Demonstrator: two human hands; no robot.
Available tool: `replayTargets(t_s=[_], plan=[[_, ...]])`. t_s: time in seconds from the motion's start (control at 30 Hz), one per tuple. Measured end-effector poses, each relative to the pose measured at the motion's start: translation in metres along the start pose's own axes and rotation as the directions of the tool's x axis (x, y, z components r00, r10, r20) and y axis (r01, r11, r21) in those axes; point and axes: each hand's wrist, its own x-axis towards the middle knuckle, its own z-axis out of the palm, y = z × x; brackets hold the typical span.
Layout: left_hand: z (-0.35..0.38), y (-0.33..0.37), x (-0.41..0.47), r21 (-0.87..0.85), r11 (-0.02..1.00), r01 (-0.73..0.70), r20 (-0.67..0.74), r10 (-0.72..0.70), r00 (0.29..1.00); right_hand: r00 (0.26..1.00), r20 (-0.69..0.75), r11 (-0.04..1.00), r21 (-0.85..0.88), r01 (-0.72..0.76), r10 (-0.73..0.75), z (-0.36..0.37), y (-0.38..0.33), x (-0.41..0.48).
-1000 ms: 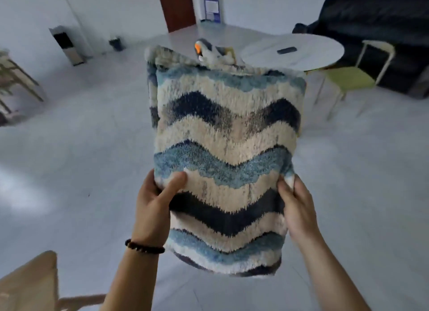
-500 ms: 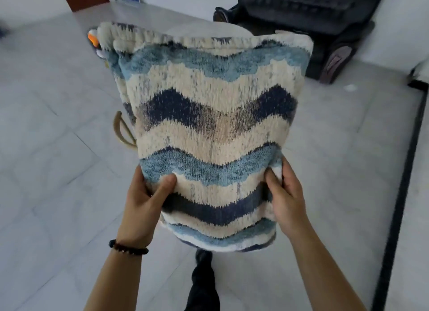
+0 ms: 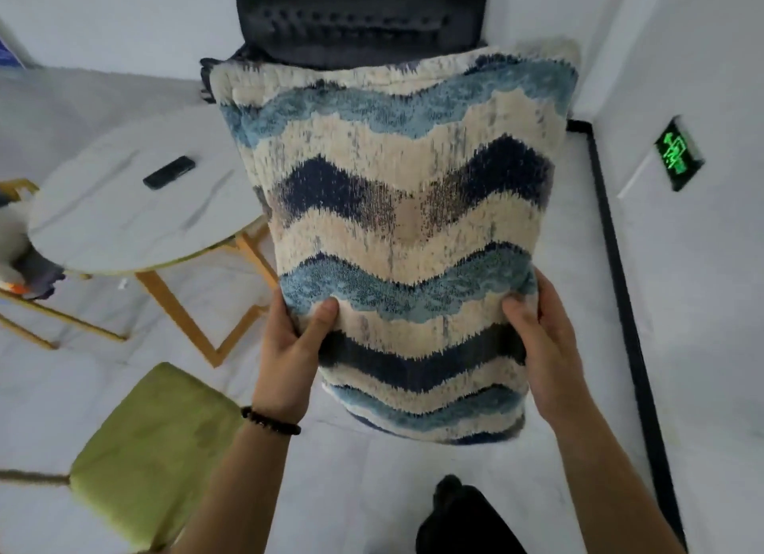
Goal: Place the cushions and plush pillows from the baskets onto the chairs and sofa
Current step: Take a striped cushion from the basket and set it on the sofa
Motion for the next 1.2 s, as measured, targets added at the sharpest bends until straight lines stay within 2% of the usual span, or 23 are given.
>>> replayTargets(t_s=[0.13,0.3,0.53,0.73,0.83,0.97,1.03,1.2], plan=[[0.071,-0.041,0.112,-0.041,0.996,0.078,0.091,-0.074,0.993,0.994,-0.09,0.998,-0.001,-0.06,0.059,-0.027,0.057,0.1],[0.158,-0.057,0.26,-0.001,0.991,0.131,0.097,-0.13,0.987,0.987,-0.096,0.988,-0.078,-0.136,0.128,-0.056,0.085,0.271],[0.227,-0.034,0.439,-0.001,1.0,0.007,0.04,-0.007,0.999,0.994,0.001,0.993,-0.062,-0.105,0.105,-0.055,0.066,0.499],[0.271,-0.073,0.596,-0.018,1.0,-0.002,-0.031,0.002,1.0,0.989,0.058,0.988,-0.084,-0.129,0.134,-0.048,0.115,0.674],[0.298,-0.088,0.692,-0.026,1.0,0.0,-0.054,-0.002,0.999,0.985,0.028,0.982,-0.086,-0.17,0.173,-0.04,0.135,0.775],[0.343,-0.076,0.816,-0.029,0.999,0.016,-0.042,-0.018,0.999,0.98,-0.002,0.974,-0.111,-0.199,0.2,-0.04,0.122,0.905],[0.369,-0.063,0.878,0.005,1.0,0.002,-0.017,-0.001,1.0,0.983,-0.036,0.975,-0.121,-0.184,0.181,-0.044,0.114,0.966],[0.436,-0.065,1.014,0.125,0.992,-0.011,0.063,0.003,0.998,0.979,-0.113,0.984,-0.022,-0.176,0.173,-0.063,0.127,1.098]])
